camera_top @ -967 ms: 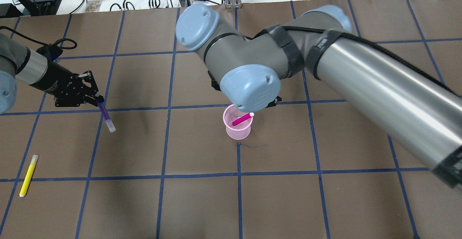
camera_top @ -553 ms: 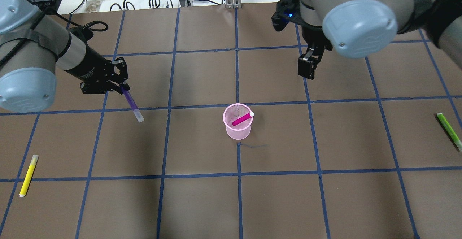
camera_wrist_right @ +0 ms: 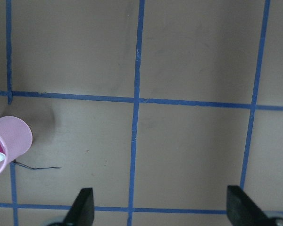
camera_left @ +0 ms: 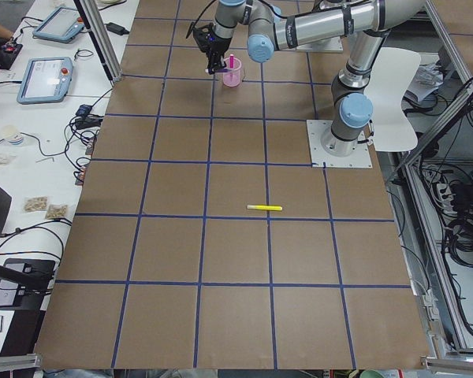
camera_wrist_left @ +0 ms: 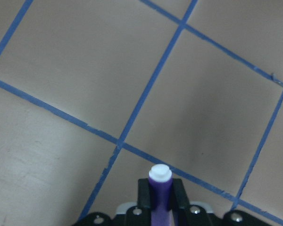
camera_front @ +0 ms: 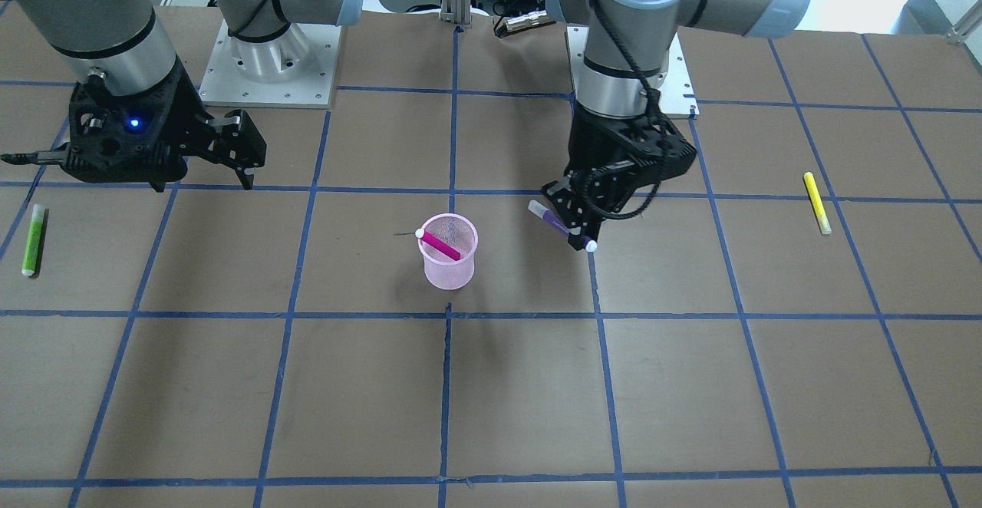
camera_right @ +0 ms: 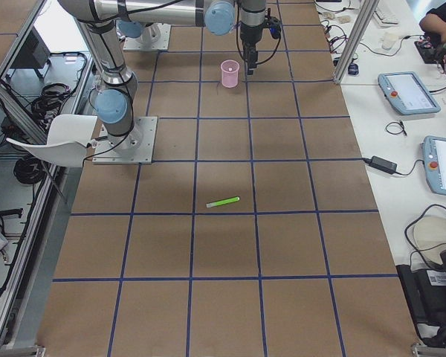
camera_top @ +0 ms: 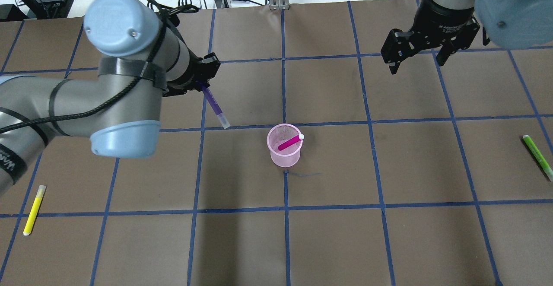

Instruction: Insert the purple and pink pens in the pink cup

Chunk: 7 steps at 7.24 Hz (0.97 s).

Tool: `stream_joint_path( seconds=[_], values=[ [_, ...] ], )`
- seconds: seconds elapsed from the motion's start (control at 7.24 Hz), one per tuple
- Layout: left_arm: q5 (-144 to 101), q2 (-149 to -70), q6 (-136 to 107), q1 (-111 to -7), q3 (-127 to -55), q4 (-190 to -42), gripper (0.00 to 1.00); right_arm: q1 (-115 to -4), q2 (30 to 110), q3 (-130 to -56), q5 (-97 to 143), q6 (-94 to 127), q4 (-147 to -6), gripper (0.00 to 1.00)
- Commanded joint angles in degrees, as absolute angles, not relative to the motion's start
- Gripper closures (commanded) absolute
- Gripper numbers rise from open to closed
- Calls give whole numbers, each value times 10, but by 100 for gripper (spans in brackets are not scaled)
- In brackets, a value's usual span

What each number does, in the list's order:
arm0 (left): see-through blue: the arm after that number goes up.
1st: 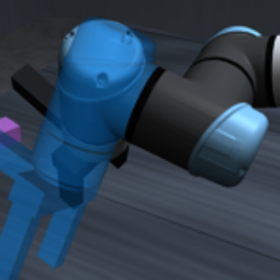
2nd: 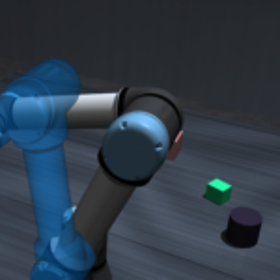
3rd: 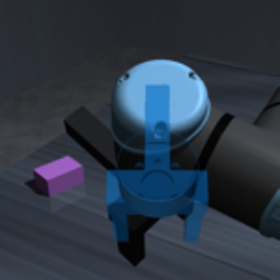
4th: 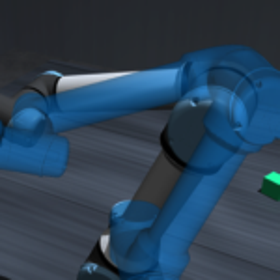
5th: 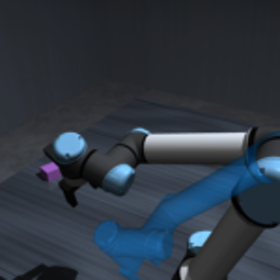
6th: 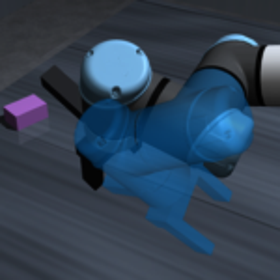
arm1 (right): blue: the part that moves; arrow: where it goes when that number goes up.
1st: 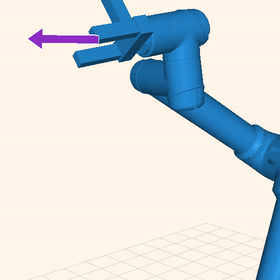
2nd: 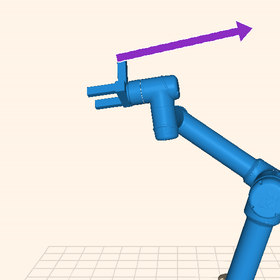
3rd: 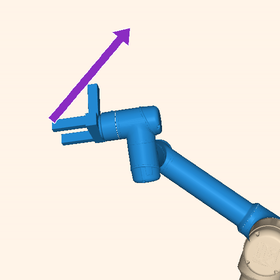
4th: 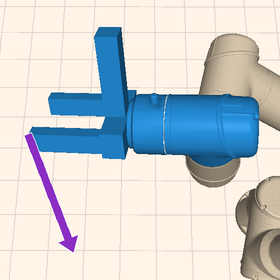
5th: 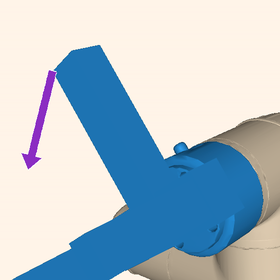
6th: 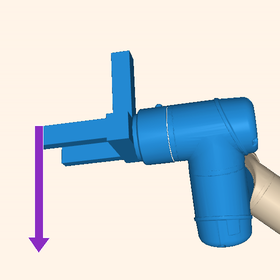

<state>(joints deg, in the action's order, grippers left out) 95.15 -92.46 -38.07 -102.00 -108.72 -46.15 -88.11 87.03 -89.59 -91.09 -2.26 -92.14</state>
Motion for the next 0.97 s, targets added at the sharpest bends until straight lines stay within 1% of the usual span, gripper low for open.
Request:
stream_joint_path(
  seconds=[0.0, 0.14, 0.28, 0.41, 0.55, 0.83],
  values=[
    [1029, -933, -487, -1113, -1090, -423, 100, -875, 888, -896, -903, 56, -906, 0],
    [1060, -941, -495, -1134, -1092, -418, 100, -875, 889, -897, -904, 61, -910, 0],
    [1078, -954, -538, -1149, -1103, -376, 100, -869, 889, -892, -897, 66, -912, 0],
    [1086, -968, -550, -1162, -1129, -298, 100, -848, 889, -889, -896, 69, -910, 0],
    [1124, -986, -561, -1169, -1148, -255, 100, -833, 890, -889, -896, 69, -911, 0],
    [1157, -1009, -576, -1189, -1150, -226, 100, -836, 902, -895, -903, 93, -922, 0]
  ],
)
